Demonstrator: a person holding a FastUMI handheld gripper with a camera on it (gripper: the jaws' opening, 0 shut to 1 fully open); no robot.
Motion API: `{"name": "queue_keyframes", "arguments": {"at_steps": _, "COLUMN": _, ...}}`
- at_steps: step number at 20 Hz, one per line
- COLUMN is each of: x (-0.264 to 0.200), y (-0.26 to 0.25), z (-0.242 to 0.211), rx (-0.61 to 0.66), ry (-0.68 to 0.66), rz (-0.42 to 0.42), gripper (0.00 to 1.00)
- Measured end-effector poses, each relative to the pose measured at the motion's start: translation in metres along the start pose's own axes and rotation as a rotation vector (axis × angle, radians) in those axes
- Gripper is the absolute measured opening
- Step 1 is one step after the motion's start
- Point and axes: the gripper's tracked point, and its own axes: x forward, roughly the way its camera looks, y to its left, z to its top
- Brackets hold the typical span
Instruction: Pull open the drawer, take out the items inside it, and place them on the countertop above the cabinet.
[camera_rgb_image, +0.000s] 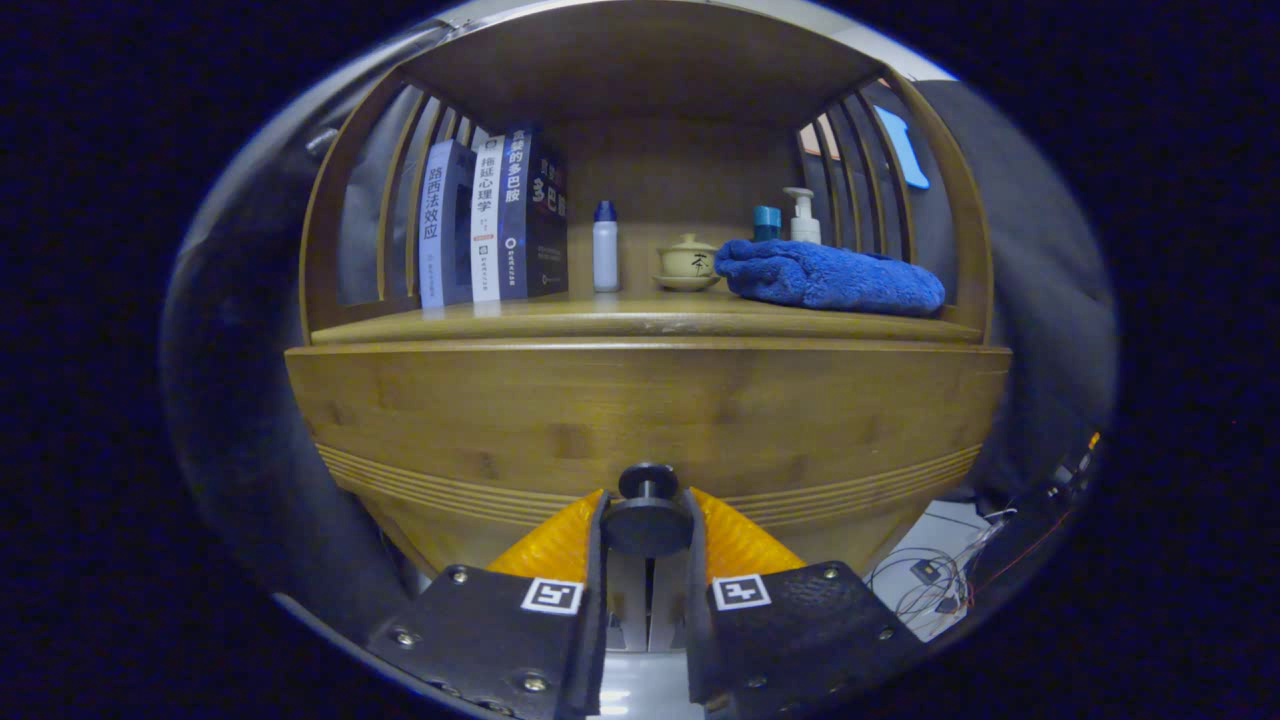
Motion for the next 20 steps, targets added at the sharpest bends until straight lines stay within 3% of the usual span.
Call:
{"name": "queue_keyframes", "arguments": {"at_steps": 8, "x": -0.046, "y": -0.003, "z": -0.008, "rx": -0.011, "ry": 0.025, "rz": 0.025, "gripper": 0.33}}
{"name": "queue_keyframes", "arguments": {"at_steps": 9, "x": -0.044, "y": -0.024, "z": -0.009, "rx": -0.033, "ry": -0.003, "rz": -0.034, "gripper": 0.33}}
{"name": "queue_keyframes", "arguments": {"at_steps": 11, "x": -0.082, "y": -0.052, "z": 0.022, "rx": 0.086, "ry": -0.133, "rz": -0.084, "gripper": 0.06}}
{"name": "queue_keyframes", "arguments": {"at_steps": 12, "x": -0.087, "y": -0.049, "z": 0.031, "rx": 0.137, "ry": -0.174, "rz": -0.049, "gripper": 0.07}}
{"name": "queue_keyframes", "arguments": {"at_steps": 14, "x": -0.108, "y": -0.065, "z": 0.024, "rx": 0.089, "ry": -0.15, "rz": -0.097, "gripper": 0.1}}
{"name": "queue_keyframes", "arguments": {"at_steps": 15, "x": -0.113, "y": -0.058, "z": 0.025, "rx": 0.081, "ry": -0.164, "rz": -0.052, "gripper": 0.1}}
{"name": "queue_keyframes", "arguments": {"at_steps": 17, "x": -0.105, "y": -0.041, "z": 0.019, "rx": 0.121, "ry": -0.159, "rz": 0.031, "gripper": 0.17}}
{"name": "queue_keyframes", "arguments": {"at_steps": 20, "x": -0.083, "y": -0.04, "z": 0.008, "rx": 0.135, "ry": -0.135, "rz": -0.001, "gripper": 0.63}}
